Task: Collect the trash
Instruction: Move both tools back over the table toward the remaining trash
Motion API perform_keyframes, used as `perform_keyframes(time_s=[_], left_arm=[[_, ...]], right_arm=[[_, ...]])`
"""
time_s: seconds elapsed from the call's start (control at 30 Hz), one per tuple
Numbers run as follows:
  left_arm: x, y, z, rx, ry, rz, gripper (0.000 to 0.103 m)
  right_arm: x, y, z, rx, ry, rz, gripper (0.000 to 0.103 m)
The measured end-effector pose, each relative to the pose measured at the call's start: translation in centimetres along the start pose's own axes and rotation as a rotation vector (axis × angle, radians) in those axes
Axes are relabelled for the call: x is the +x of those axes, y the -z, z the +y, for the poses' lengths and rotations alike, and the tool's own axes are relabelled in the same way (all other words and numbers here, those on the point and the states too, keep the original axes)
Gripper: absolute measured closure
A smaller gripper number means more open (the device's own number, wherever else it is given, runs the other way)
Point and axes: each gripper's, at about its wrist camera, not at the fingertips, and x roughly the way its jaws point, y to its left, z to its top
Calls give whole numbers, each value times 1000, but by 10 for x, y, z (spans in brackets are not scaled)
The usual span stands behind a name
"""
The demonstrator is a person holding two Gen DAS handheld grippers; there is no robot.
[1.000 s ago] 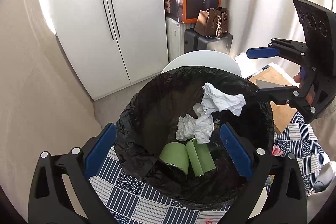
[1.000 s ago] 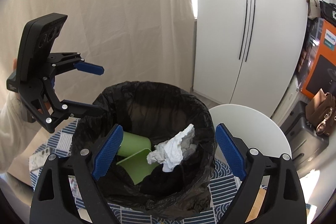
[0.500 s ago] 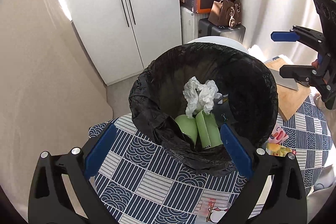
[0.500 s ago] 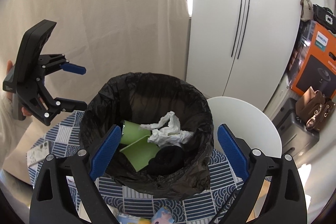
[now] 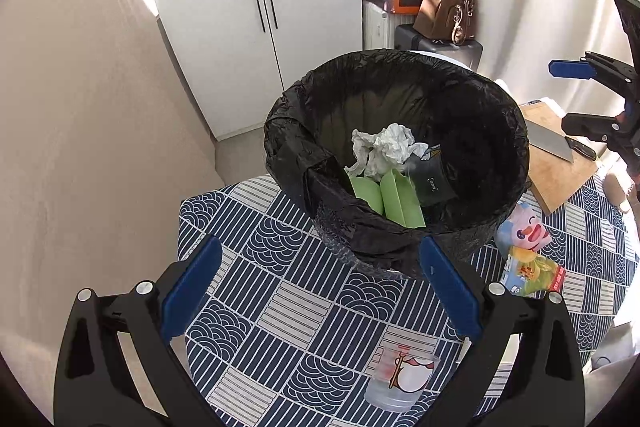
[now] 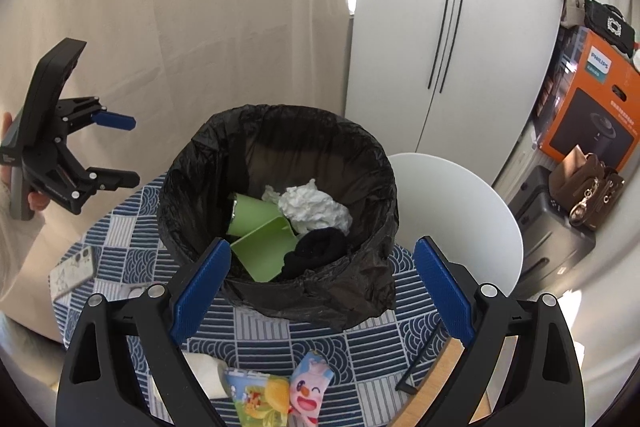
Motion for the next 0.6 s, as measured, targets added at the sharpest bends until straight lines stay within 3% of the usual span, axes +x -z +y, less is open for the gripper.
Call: perform_keyframes(time_s=[0.27, 0.6], left_arm=[[12, 31, 10, -67, -30, 65, 6], [16, 69, 19, -113, -19, 104, 6]], right_arm=[[6, 28, -2, 15, 54, 62, 15], [13, 57, -3, 34, 47, 127, 15]])
